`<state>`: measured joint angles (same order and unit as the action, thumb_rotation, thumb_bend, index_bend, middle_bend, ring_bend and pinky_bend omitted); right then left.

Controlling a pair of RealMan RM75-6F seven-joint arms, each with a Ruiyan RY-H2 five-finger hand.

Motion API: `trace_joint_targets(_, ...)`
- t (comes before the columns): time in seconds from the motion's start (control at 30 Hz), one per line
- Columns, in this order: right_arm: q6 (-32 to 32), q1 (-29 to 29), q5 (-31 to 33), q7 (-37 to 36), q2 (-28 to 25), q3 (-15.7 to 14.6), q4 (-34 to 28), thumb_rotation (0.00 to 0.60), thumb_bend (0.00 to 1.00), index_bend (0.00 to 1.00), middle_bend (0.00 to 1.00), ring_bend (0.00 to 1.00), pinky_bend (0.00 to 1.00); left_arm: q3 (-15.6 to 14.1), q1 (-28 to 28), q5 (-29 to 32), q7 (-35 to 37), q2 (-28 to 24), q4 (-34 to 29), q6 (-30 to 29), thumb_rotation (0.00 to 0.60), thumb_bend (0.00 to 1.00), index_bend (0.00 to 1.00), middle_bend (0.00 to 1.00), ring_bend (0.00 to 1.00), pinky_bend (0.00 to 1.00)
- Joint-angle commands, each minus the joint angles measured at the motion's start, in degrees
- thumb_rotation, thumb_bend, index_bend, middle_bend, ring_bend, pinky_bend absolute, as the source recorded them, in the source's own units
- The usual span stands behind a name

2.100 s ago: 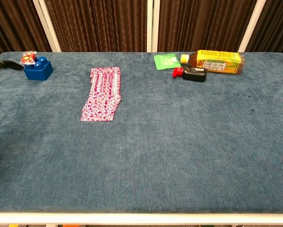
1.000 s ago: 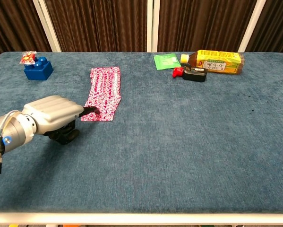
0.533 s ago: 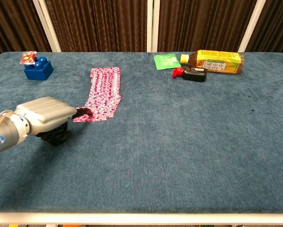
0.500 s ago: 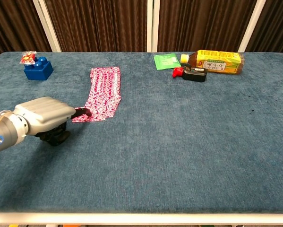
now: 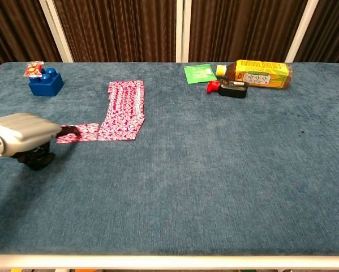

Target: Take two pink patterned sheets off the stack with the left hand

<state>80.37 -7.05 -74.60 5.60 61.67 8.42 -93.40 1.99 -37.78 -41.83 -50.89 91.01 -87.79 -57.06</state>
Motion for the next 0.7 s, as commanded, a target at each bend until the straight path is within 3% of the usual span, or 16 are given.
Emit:
trace_joint_targets(0.03,-0.06,-0.07,-0.03,0.17,0.08,-0.03,-0.06,0.600,0.21,0.00,0.00,0.00,0.00,0.03,-0.31,2.35,-0.43,-1.65,-0.36,-1.01,0.600,0.59,0.22,0.89,0.89,0.89)
trace_joint_targets(0.3,-0.09,-0.26,0.02,0.72,0.19,0.07,-0.29,0.600,0.21,0.00,0.00,0.00,0.00,0.76,0.06,0.49,2.09,-3.66,-1.18,-4.51,0.600,0.59,0.22,0.89,0.89,0.89)
trace_joint_targets(0.5,-0.48,-0.50,0.23,1.05,0.52,0.05,-0.17,0.600,0.21,0.00,0.00,0.00,0.00,0.31,0.78,-6.13,5.65,-3.56,-3.05,-6.91,0.600,0.59,0.20,0.89,0.89,0.89)
trace_joint_targets(0.7,-0.86,-0.73,0.24,1.11,0.91,-0.06,0.02,0.600,0.21,0.00,0.00,0.00,0.00,0.27,-0.18,-11.83,6.99,-0.33,-3.73,-7.23,0.600,0.59,0.16,0.89,0.89,0.89)
